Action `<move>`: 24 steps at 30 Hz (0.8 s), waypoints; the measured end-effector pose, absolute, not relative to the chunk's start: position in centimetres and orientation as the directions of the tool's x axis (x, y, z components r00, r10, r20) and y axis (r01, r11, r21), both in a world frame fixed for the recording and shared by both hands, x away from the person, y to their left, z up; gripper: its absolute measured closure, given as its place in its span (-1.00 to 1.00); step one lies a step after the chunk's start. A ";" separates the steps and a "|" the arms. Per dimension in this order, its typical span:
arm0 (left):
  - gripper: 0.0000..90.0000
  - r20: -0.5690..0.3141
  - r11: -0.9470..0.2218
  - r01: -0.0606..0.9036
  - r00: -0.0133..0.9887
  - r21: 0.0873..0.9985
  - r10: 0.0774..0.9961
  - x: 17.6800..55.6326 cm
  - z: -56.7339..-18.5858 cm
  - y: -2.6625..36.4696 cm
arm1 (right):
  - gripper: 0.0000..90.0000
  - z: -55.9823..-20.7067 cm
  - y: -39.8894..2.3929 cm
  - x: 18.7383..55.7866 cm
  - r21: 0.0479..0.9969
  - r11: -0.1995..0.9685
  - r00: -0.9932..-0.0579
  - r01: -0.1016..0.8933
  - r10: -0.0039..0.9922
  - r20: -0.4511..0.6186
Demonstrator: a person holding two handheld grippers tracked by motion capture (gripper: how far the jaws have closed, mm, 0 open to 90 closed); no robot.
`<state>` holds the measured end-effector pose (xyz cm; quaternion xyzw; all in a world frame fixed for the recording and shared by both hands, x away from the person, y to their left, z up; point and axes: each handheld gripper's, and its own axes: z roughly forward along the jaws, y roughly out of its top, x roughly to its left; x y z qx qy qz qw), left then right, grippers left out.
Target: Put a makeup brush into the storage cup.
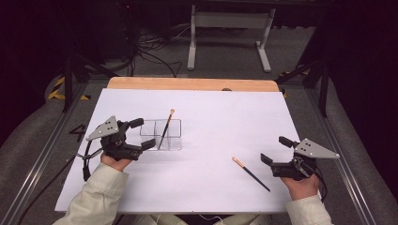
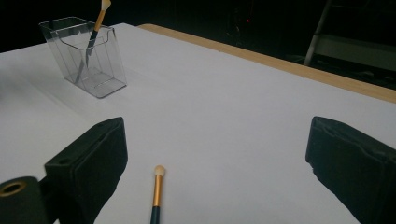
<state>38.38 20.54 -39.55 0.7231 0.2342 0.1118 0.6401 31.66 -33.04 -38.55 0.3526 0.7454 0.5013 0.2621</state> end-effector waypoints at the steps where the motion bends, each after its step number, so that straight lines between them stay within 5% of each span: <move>1: -0.90 -0.139 -0.073 0.198 0.865 0.977 0.483 38.3 -39.6 20.6 | -0.86 -38.4 -32.9 31.7 0.929 0.256 -0.614 0.268 0.788 -0.040; 24: -0.90 -0.127 -0.113 0.216 0.842 0.970 0.524 37.4 -39.9 21.6 | -0.56 -36.3 -29.3 34.0 0.725 0.477 -0.658 0.497 0.752 -0.044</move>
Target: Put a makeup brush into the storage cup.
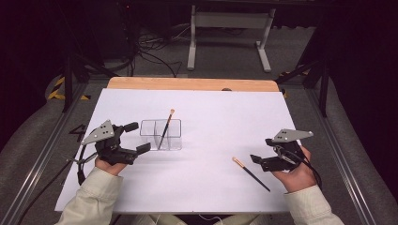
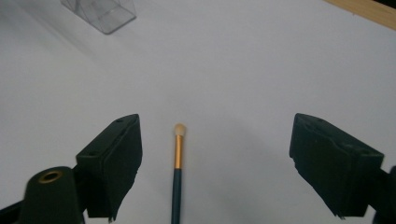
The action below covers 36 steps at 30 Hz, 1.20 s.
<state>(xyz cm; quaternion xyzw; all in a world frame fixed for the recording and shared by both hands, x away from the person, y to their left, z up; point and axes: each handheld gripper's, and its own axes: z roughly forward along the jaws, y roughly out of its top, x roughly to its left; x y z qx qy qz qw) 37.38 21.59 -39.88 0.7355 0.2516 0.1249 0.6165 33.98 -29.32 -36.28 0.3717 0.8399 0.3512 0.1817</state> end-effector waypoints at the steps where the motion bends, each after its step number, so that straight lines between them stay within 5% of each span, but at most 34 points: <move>1: -0.90 -0.124 -0.116 0.219 0.835 0.969 0.535 37.3 -39.9 21.6 | -0.52 -36.2 -29.2 34.1 0.717 0.483 -0.657 0.502 0.752 -0.047; 36: -0.87 -0.169 -0.102 0.263 0.825 0.959 0.539 37.4 -40.4 22.0 | -0.49 -37.3 -25.7 37.9 0.383 0.655 -0.702 0.651 0.712 -0.025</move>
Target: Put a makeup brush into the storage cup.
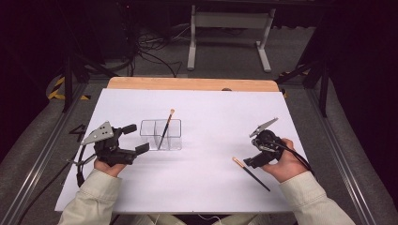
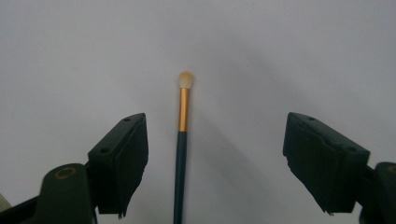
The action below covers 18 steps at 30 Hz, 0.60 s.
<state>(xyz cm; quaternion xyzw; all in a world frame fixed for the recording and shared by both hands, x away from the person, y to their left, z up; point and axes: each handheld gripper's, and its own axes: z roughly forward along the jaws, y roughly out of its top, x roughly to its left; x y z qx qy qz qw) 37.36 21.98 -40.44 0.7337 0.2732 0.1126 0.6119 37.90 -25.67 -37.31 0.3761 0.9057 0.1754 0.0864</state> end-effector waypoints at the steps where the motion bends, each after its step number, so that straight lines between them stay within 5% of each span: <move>1: -0.87 -0.171 -0.102 0.265 0.826 0.959 0.537 37.4 -40.5 21.9 | -0.49 -37.4 -25.6 38.0 0.376 0.660 -0.705 0.651 0.709 -0.024; 18: -0.86 -0.168 -0.104 0.263 0.826 0.959 0.538 37.2 -40.5 22.2 | -0.44 -38.9 -24.7 38.7 0.284 0.688 -0.715 0.668 0.699 -0.011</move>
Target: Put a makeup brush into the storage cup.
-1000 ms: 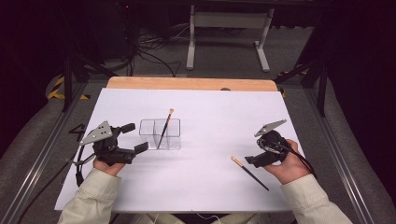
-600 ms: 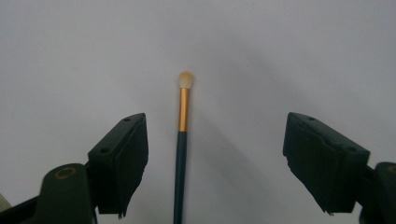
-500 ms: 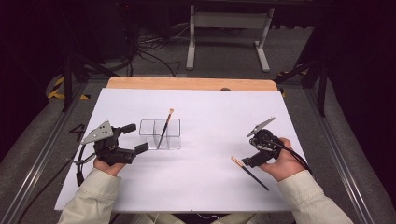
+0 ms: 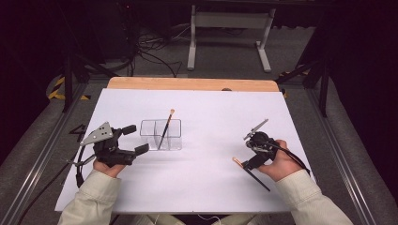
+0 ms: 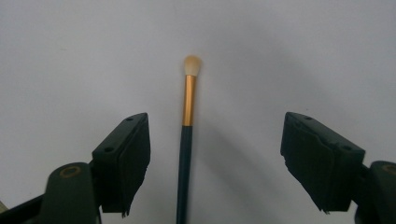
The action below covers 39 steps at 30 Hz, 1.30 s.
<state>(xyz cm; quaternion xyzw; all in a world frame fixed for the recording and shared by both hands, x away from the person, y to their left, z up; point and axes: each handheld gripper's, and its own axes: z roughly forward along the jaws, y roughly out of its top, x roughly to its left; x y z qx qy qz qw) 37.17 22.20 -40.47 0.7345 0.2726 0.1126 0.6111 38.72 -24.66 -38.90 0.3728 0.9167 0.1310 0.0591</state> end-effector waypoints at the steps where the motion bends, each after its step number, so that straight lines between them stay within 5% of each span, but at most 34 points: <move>1: -0.86 -0.167 -0.105 0.263 0.826 0.959 0.539 37.1 -40.5 22.2 | -0.43 -39.0 -24.6 38.7 0.278 0.690 -0.716 0.669 0.698 -0.010; 39: -0.83 -0.166 -0.110 0.266 0.823 0.958 0.543 36.9 -40.6 22.5 | 0.15 -41.9 -22.9 38.9 0.114 0.727 -0.729 0.677 0.684 -0.037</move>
